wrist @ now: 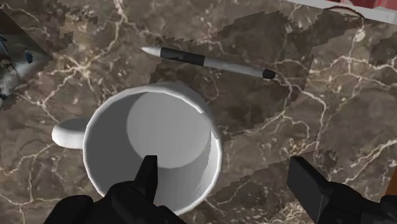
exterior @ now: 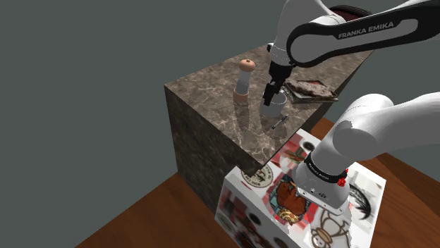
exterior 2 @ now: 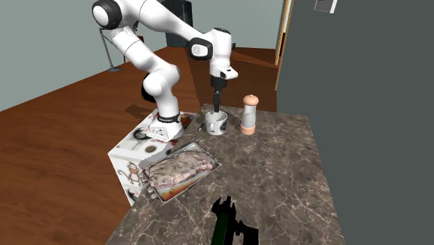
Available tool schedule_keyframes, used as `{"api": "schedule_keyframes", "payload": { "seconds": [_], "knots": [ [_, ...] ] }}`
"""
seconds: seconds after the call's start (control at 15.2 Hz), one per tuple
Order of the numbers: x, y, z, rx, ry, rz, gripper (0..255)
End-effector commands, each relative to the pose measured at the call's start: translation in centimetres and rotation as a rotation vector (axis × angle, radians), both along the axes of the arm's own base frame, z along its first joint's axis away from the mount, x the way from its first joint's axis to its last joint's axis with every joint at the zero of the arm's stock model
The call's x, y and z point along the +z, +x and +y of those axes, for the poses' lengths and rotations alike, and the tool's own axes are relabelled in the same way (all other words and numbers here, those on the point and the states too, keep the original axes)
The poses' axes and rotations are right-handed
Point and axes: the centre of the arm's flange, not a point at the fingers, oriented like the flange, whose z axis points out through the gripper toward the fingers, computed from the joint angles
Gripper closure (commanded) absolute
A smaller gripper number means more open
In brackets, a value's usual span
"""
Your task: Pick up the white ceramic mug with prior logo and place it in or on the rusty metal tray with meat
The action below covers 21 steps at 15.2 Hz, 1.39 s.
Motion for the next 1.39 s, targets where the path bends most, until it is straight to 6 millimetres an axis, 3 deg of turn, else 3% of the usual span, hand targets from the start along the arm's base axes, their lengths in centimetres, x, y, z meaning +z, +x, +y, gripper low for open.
{"api": "schedule_keyframes", "payload": {
  "seconds": [0.0,0.26,0.79,0.86,1.32],
  "knots": [
    [-1.1,0.0,-0.1,0.0,0.0,-0.001,0],
    [-3.5,-0.2,-0.2,0.0,0.0,-0.001,0],
    [-3.5,-0.2,-0.2,0.0,0.0,-0.001,0],
    [-3.5,-0.2,-0.2,0.0,0.0,-0.001,255],
    [-3.5,-0.2,-0.2,0.0,0.0,-0.001,255]
  ]
}}
